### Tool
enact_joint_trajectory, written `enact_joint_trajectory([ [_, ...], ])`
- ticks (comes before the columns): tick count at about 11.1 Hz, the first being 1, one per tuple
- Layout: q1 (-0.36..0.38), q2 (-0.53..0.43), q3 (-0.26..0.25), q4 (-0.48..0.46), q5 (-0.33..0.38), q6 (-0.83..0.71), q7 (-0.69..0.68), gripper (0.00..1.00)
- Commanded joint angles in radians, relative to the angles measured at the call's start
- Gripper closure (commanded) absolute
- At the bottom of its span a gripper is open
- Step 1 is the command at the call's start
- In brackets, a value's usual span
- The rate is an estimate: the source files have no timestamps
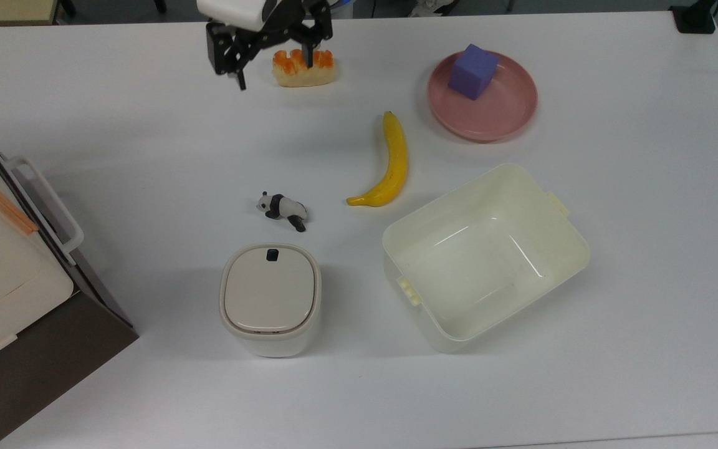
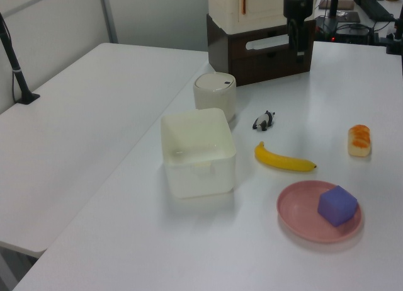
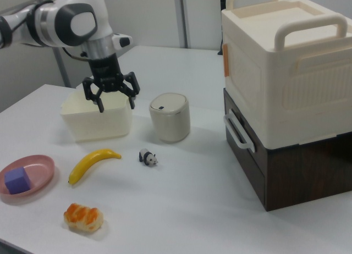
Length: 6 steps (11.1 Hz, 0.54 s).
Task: Slide open the drawer
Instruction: 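Move the gripper toward the white handle of the brown drawer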
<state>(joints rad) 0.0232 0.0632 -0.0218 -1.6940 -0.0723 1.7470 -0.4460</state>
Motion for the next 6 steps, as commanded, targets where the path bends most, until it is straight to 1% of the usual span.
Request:
enact_joint_trajectory([
  [1, -0.034, 0.052, -0.010, 0.004, -0.061, 0.124, -0.097, 0.00],
  [5, -0.112, 0.109, -0.013, -0.001, -0.072, 0.281, -0.302, 0.00],
  [6, -0.127, 0.125, -0.012, -0.001, -0.107, 0.299, -0.327, 0.00],
])
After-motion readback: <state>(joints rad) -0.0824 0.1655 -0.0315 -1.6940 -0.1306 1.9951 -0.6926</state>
